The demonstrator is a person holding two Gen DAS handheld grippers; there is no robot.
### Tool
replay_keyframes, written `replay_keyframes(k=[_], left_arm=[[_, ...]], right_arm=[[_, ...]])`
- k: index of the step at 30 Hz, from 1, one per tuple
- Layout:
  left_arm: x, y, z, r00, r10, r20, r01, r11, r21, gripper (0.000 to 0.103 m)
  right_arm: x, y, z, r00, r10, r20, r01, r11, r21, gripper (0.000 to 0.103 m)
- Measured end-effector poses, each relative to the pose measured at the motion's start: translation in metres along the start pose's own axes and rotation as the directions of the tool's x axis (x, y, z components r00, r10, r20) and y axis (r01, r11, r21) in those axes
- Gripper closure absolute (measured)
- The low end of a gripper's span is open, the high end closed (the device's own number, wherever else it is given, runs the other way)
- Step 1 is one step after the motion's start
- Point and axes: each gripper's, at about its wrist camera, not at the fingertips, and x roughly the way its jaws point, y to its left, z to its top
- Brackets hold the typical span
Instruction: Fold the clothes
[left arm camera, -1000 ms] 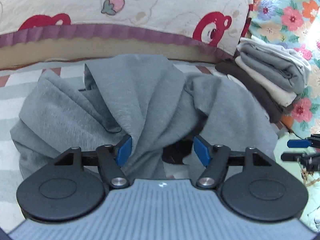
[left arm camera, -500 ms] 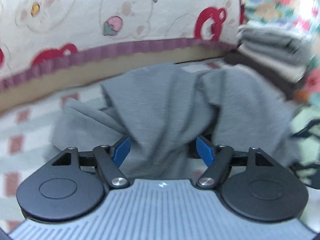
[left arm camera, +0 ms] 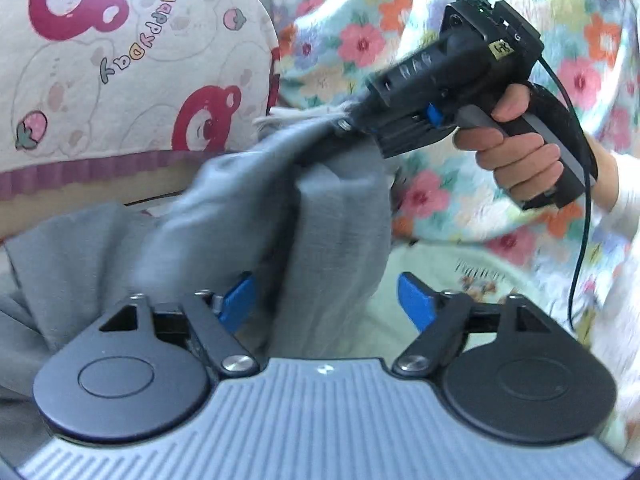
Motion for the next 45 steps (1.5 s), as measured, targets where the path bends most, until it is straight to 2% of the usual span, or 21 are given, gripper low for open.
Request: replay_keyframes(k=[3,5,6,7,8,9,11,13,15,17,22,26,30,31,33,35,41,42,43,44,45], left_arm=[[0.008,0.001,-0.002,1.0,0.014,0.025,-0.013,0.999,-0.035,0.011],[0.016,0.009,-0.004,1.0,0.019,0.009,-0.018,0.997,-0.075,0.01],[0.018,0.013,-0.006,0.999,0.031,-0.015,-0.033,0.994,-0.101,0.021],[0.02,0.018,-0.008,0.997,0.056,-0.045,-0.061,0.991,-0.121,0.069],[0.02,0.024,-0.01,0.993,0.088,-0.078,-0.098,0.986,-0.132,0.092],[0.018,0.031,-0.009,0.984,0.144,-0.109,-0.157,0.979,-0.127,0.096],[0.005,0.047,-0.007,0.95,0.279,-0.138,-0.296,0.947,-0.122,0.099],[-0.021,0.069,-0.001,0.894,0.427,-0.134,-0.443,0.886,-0.135,0.102],[-0.055,0.087,0.005,0.838,0.538,-0.097,-0.546,0.827,-0.133,0.102],[-0.094,0.101,0.019,0.765,0.641,-0.06,-0.644,0.758,-0.104,0.101],[-0.192,0.133,0.048,0.648,0.761,0.012,-0.752,0.643,-0.146,0.101],[-0.224,0.159,0.06,0.512,0.859,0.004,-0.855,0.51,-0.098,0.101],[-0.253,0.185,0.063,0.367,0.93,-0.005,-0.928,0.365,-0.079,0.101],[-0.261,0.194,0.062,0.35,0.937,-0.022,-0.933,0.346,-0.104,0.101],[-0.27,0.217,0.054,0.351,0.933,-0.081,-0.928,0.336,-0.161,0.102],[-0.272,0.234,0.037,0.37,0.918,-0.14,-0.919,0.34,-0.2,0.102],[-0.257,0.269,-0.009,0.343,0.912,-0.227,-0.931,0.297,-0.211,0.101],[-0.254,0.275,-0.014,0.337,0.911,-0.236,-0.933,0.289,-0.214,0.101],[-0.249,0.284,-0.018,0.329,0.911,-0.25,-0.937,0.281,-0.209,0.101],[-0.244,0.292,-0.022,0.322,0.91,-0.263,-0.94,0.273,-0.205,0.1],[-0.239,0.301,-0.025,0.315,0.907,-0.278,-0.943,0.265,-0.204,0.098]], right_arm=[[0.016,0.015,-0.007,0.996,0.087,-0.024,-0.087,0.996,-0.004,0.095],[0.028,0.027,-0.02,0.992,0.119,-0.05,-0.12,0.993,-0.018,0.095],[0.035,0.033,-0.026,0.99,0.127,-0.06,-0.129,0.991,-0.031,0.095],[0.037,0.038,-0.029,0.993,0.102,-0.058,-0.106,0.992,-0.073,0.095],[0.037,0.043,-0.031,0.997,0.058,-0.05,-0.063,0.992,-0.112,0.094],[0.036,0.047,-0.032,0.999,0.013,-0.041,-0.019,0.988,-0.151,0.092],[0.031,0.048,-0.029,0.996,-0.085,0.011,0.086,0.979,-0.187,0.074],[0.019,0.049,-0.024,0.982,-0.177,0.061,0.186,0.96,-0.207,0.067],[0.007,0.046,-0.017,0.961,-0.262,0.089,0.275,0.935,-0.221,0.061],[0.001,0.041,-0.016,0.923,-0.368,0.111,0.384,0.887,-0.258,0.058],[0.0,0.014,-0.025,0.869,-0.495,0.031,0.485,0.835,-0.26,0.053],[0.014,-0.013,-0.03,0.818,-0.574,0.032,0.565,0.793,-0.228,0.053],[0.022,-0.043,-0.024,0.851,-0.524,0.019,0.525,0.849,-0.061,0.053],[0.024,-0.049,-0.024,0.861,-0.508,0.018,0.508,0.861,-0.028,0.053],[0.033,-0.059,-0.028,0.89,-0.456,-0.007,0.456,0.89,0.025,0.052],[0.044,-0.07,-0.032,0.916,-0.4,-0.034,0.401,0.913,0.079,0.051],[0.083,-0.098,-0.052,0.966,-0.238,-0.099,0.255,0.941,0.221,0.044],[0.09,-0.098,-0.055,0.964,-0.247,-0.096,0.261,0.944,0.202,0.043],[0.098,-0.092,-0.056,0.953,-0.286,-0.1,0.297,0.948,0.118,0.043],[0.108,-0.082,-0.057,0.934,-0.343,-0.106,0.342,0.939,-0.027,0.043],[0.119,-0.073,-0.061,0.913,-0.397,-0.094,0.376,0.909,-0.179,0.043]])
